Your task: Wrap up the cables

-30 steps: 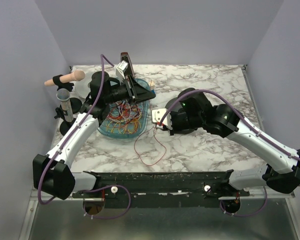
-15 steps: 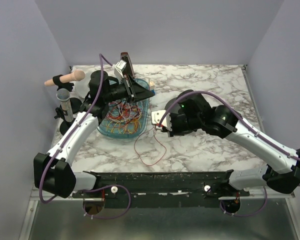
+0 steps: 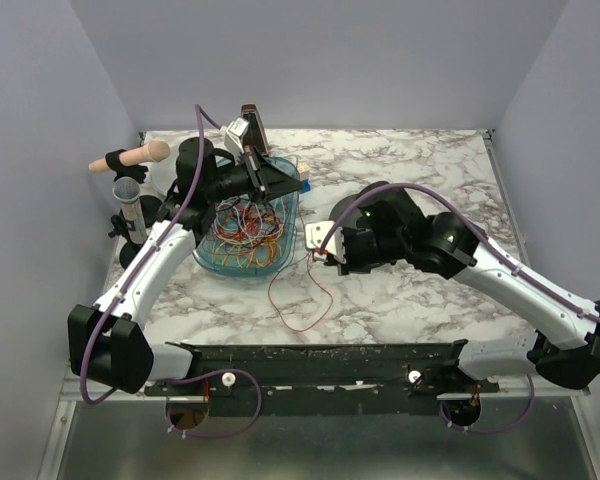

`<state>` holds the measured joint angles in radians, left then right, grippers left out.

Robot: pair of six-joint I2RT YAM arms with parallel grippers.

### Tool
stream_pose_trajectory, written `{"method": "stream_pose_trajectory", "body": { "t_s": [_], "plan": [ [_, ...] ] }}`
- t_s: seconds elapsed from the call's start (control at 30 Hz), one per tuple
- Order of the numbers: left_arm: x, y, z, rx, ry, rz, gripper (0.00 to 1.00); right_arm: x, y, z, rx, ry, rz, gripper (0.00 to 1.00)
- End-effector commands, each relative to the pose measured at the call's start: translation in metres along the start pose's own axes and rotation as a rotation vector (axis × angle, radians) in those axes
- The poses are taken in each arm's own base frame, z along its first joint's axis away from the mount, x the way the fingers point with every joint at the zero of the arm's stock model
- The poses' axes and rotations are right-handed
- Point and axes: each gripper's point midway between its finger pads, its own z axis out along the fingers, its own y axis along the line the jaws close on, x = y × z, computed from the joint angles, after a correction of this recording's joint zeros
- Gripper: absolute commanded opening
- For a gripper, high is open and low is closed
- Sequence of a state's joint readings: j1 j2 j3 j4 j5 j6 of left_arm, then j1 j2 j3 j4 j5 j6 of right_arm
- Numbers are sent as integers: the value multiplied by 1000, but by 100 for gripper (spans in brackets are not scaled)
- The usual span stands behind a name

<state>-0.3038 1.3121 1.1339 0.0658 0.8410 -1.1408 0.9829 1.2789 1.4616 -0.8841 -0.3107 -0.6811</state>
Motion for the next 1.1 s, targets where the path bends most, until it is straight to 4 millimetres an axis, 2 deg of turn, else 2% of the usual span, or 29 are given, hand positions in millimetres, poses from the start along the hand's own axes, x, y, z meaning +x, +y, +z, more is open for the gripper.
{"method": "stream_pose_trajectory", "body": {
  "t_s": [0.0, 0.07, 0.13, 0.23, 0.3, 0.33, 0.43, 0.53, 0.63, 0.73, 0.83, 0.93, 1.07],
  "plan": [
    [-13, -1, -2, -15, -38, 37, 0, 4, 9, -2, -17, 0, 13, 1],
    [-13, -3, -3, -13, -37, 54, 0, 5, 12, 0, -23, 1, 33, 1],
    [-9, 3, -5, -51, -20, 72, 0, 8, 12, 6, -20, 6, 92, 2],
    [-4, 26, -15, -192, 4, 206, 0, 14, 10, 14, -25, -7, 278, 50],
    [-5, 44, -25, -318, 9, 333, 0, 14, -2, 13, -23, -73, 456, 69],
    [-5, 51, -30, -369, 20, 395, 0, 14, -17, 10, 10, -128, 527, 99],
    [-5, 67, -48, -488, 38, 499, 0, 37, -56, 1, 148, -211, 736, 100],
    [-5, 74, -63, -565, 56, 573, 0, 88, -81, 8, 343, -101, 865, 100],
    [-4, 71, -71, -593, 74, 600, 0, 132, -82, 25, 361, 120, 862, 100],
    [-1, 58, -73, -566, 78, 606, 0, 162, -84, 29, 409, 283, 790, 100],
    [-4, 49, -74, -552, 60, 602, 0, 177, -86, 30, 487, 435, 615, 100],
    [-4, 44, -72, -536, 53, 586, 0, 180, -78, 45, 528, 532, 476, 100],
    [-3, 42, -70, -522, 50, 576, 0, 197, -65, 62, 621, 664, 333, 100]
  ]
}}
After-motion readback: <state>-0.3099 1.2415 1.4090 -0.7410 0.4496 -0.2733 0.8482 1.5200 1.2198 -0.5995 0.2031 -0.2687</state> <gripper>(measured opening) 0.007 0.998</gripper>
